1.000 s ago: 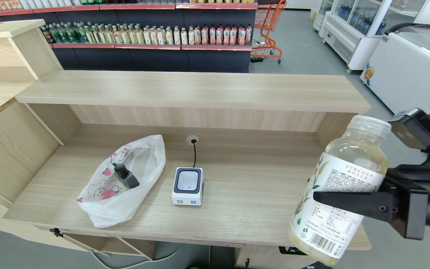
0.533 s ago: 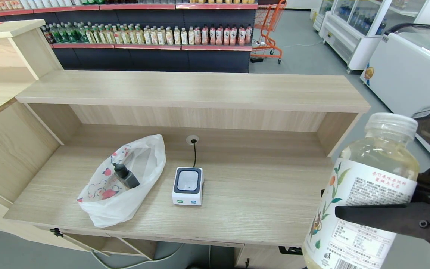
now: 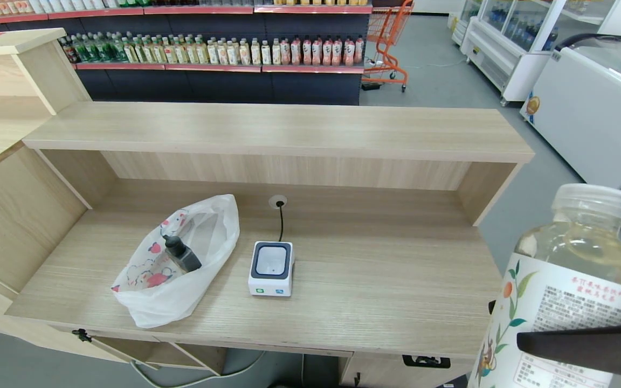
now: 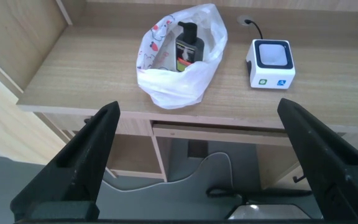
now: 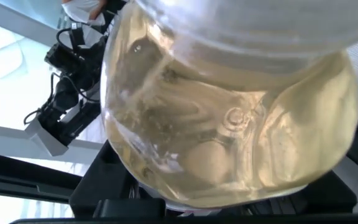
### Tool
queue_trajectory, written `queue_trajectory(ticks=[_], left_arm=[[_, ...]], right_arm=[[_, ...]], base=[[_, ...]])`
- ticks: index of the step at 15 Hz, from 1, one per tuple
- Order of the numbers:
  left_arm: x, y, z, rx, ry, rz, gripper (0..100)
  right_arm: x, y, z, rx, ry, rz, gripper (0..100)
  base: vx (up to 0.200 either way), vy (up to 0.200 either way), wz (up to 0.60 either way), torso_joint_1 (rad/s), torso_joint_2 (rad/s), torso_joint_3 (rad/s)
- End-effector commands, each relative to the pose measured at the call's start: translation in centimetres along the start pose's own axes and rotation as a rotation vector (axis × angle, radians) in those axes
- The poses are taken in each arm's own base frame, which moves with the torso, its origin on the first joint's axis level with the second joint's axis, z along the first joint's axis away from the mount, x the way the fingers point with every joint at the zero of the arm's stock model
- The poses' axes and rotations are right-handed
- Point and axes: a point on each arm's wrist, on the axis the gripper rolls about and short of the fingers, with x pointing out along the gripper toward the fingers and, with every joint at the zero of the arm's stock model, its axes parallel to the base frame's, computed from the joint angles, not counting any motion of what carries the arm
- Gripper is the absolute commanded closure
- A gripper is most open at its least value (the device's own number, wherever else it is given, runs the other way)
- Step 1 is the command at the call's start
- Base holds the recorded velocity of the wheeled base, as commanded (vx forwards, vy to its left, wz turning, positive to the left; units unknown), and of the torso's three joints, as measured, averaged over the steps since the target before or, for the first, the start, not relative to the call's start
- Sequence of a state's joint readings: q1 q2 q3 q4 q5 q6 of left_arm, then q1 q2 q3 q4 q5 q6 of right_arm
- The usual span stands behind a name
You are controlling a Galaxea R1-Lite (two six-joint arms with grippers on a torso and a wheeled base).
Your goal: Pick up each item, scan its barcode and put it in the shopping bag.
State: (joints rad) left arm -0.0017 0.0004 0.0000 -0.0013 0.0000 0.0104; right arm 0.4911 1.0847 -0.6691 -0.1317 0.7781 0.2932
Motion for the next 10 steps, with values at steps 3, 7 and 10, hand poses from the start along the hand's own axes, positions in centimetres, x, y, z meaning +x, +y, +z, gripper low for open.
queue_trajectory(ticks=[3,7,10], left_arm=[[0.01,0.00,0.01,0.000,0.001,0.000,0],[0.01,0.00,0.01,0.000,0.001,0.000,0],[0.01,0.00,0.01,0.000,0.001,0.000,0]], right_arm=[[-0.10,0.10,-0.10,-0.002,-0.001,0.001,100],[0.14,-0.16,-0.14,0.002,0.008,-0.001,100],[0.32,-0.37,-0.19,0.002,0.015,-0.005,100]], base=[[0.000,0.000,0.00,0.000,0.00,0.000],[0.000,0.000,0.00,0.000,0.00,0.000],[0.000,0.000,0.00,0.000,0.00,0.000]])
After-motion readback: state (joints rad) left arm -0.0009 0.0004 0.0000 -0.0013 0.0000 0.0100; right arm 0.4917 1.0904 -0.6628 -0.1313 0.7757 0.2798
